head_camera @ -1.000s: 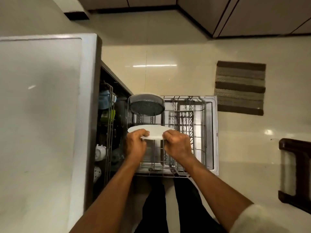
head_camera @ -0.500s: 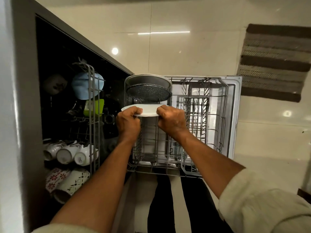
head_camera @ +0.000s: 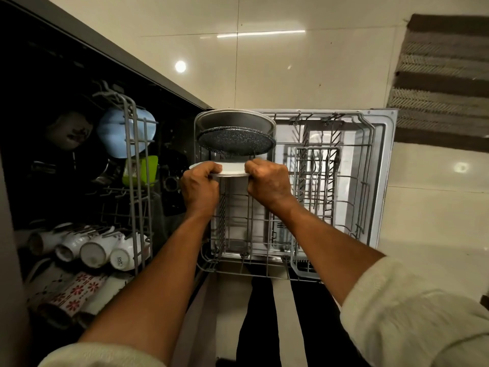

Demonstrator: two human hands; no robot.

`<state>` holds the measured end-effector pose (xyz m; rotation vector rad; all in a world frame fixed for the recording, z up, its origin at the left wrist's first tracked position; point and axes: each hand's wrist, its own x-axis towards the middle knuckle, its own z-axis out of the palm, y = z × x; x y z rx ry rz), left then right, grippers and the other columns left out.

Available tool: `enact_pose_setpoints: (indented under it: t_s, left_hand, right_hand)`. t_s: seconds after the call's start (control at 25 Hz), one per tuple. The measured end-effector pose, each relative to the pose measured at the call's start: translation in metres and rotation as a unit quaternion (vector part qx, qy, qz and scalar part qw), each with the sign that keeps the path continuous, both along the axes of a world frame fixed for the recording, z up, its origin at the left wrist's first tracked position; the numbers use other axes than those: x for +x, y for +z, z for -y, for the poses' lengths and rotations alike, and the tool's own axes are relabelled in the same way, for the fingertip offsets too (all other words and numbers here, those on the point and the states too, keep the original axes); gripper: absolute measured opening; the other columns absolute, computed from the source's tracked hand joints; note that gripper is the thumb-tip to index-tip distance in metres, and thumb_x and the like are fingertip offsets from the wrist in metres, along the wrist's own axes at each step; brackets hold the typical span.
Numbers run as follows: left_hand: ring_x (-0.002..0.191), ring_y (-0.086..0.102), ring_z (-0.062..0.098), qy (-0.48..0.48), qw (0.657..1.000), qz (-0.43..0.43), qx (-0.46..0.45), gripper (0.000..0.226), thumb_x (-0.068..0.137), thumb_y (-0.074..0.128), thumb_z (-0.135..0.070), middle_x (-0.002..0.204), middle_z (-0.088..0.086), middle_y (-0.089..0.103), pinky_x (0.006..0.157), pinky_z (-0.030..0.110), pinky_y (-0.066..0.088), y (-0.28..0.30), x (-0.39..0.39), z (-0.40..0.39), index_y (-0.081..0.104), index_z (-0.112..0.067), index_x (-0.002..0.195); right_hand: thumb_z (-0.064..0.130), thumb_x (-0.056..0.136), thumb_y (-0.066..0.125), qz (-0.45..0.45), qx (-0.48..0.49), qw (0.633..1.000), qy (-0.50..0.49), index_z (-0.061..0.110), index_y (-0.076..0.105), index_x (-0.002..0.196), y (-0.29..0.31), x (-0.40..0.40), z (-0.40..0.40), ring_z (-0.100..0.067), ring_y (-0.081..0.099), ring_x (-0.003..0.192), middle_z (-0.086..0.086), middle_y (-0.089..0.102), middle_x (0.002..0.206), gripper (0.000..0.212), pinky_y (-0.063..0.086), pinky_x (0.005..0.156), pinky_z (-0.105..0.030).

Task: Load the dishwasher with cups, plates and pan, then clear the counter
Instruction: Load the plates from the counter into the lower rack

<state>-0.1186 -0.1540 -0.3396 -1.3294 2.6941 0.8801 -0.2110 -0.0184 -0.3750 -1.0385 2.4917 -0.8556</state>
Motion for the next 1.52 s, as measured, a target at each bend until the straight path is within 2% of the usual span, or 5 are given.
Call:
enact_pose_setpoints:
  t_s: [0.24, 0.4, 0.64, 1.12, 1.52]
  left_hand:
    - [0.081, 0.069, 0.023, -0.012, 1.0, 0.018, 0.018, 0.044, 0.072, 0.051, 0.017, 0.091, 0.008, 0.075, 0.072, 0.04, 0.059, -0.012, -0.004, 0.007, 0.077, -0.01, 0.095]
    - [0.113, 0.064, 0.025, -0.004, 0.997, 0.061, 0.051, 0.051, 0.081, 0.051, 0.017, 0.121, 0.011, 0.069, 0.099, 0.03, 0.05, -0.016, -0.017, 0.015, 0.071, -0.011, 0.118]
    - [0.153, 0.006, 0.023, -0.071, 0.987, 0.136, 0.05, 0.089, 0.079, 0.052, 0.015, 0.165, 0.012, 0.012, 0.125, 0.031, 0.009, -0.008, -0.006, -0.002, 0.015, -0.005, 0.157]
    - [0.153, -0.01, 0.022, -0.166, 0.963, 0.208, 0.041, 0.104, 0.08, 0.064, 0.0, 0.166, 0.011, -0.009, 0.125, 0.036, 0.0, 0.05, 0.024, -0.06, -0.005, -0.006, 0.157]
    - [0.149, -0.023, 0.019, -0.201, 0.965, 0.17, 0.017, 0.109, 0.082, 0.061, -0.003, 0.162, 0.006, -0.026, 0.124, 0.035, -0.007, 0.171, 0.076, -0.118, -0.02, -0.012, 0.154]
  right_hand:
    - [0.0, 0.082, 0.067, 0.061, 0.042, 0.997, 0.022, 0.013, 0.071, 0.087, -0.023, -0.008, -0.002, -0.027, 0.064, 0.064, -0.005, 0.068, 0.076, 0.014, 0.055, 0.054, -0.04]
    - [-0.003, 0.092, 0.061, 0.084, 0.059, 0.995, 0.009, 0.008, 0.07, 0.121, -0.032, -0.015, -0.001, -0.031, 0.07, 0.101, -0.014, 0.072, 0.116, 0.032, 0.059, 0.088, -0.041]
    - [-0.021, 0.08, 0.05, 0.105, 0.098, 0.989, 0.031, 0.002, 0.024, 0.156, -0.01, 0.003, -0.013, -0.03, 0.025, 0.151, -0.02, 0.026, 0.162, 0.083, 0.023, 0.124, -0.036]
    - [0.02, 0.096, 0.05, 0.07, 0.215, 0.962, 0.154, 0.007, -0.009, 0.158, 0.052, 0.025, -0.038, -0.025, -0.01, 0.155, -0.015, -0.012, 0.167, 0.088, -0.002, 0.127, -0.037]
    - [0.025, 0.106, 0.033, 0.014, 0.205, 0.972, 0.112, 0.013, -0.012, 0.158, 0.189, 0.094, -0.095, -0.019, -0.021, 0.15, -0.007, -0.022, 0.162, 0.07, -0.017, 0.119, -0.033]
